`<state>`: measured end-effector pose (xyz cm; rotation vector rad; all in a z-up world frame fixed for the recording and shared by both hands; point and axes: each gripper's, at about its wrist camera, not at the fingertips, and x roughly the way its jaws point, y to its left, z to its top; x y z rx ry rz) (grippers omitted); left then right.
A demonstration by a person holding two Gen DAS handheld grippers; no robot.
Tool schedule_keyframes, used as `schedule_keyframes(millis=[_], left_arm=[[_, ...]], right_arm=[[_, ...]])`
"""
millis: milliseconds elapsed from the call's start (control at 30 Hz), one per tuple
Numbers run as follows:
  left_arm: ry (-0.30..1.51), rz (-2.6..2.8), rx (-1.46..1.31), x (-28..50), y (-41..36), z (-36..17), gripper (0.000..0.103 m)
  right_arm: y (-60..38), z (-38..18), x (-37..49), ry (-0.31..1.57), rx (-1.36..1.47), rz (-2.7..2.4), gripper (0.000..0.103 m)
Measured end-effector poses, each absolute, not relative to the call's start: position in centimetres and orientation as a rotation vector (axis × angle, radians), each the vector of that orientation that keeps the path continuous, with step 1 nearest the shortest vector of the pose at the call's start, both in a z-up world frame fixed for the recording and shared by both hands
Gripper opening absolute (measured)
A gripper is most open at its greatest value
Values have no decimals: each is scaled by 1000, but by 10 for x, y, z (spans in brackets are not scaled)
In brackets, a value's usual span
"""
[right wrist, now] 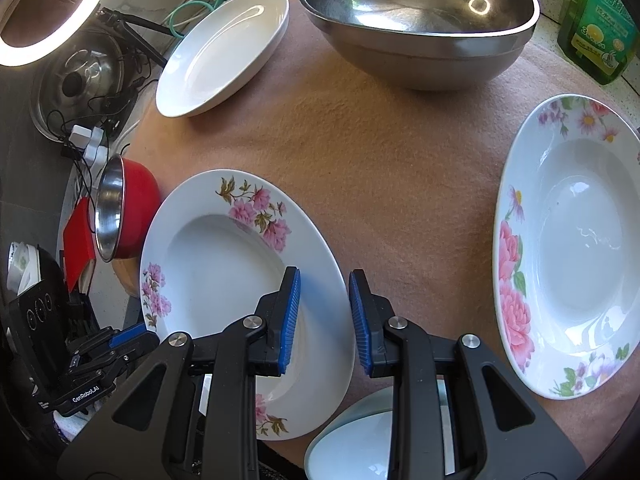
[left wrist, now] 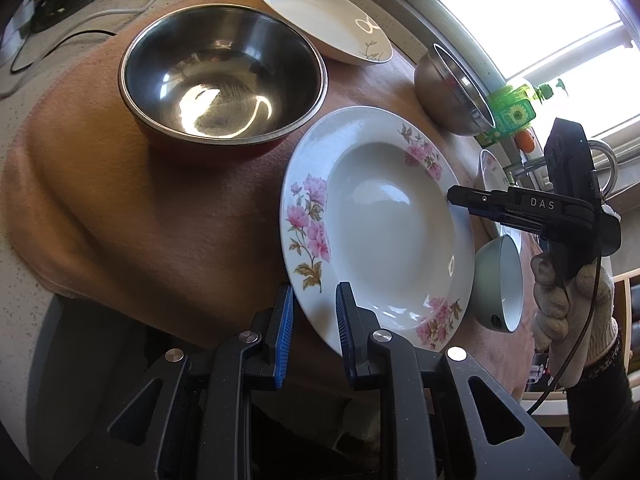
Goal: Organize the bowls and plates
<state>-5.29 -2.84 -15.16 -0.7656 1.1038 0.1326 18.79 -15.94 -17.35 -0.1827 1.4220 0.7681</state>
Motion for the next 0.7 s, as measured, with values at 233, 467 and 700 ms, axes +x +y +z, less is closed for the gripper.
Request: schedule_keyframes(millis=[233,467,700], left_arm=[[1114,131,-743,-52,-31,-151,19],[1119,125,-722,-54,-31,-145,19],[1110,117,-683,-56,-34,-131,20]], right_arm=[[-159,-171,185,1395,-193,750,27],[-164,-160,188,1349,-187,729,34],[-176,-139,187,1293,-138,728,53]])
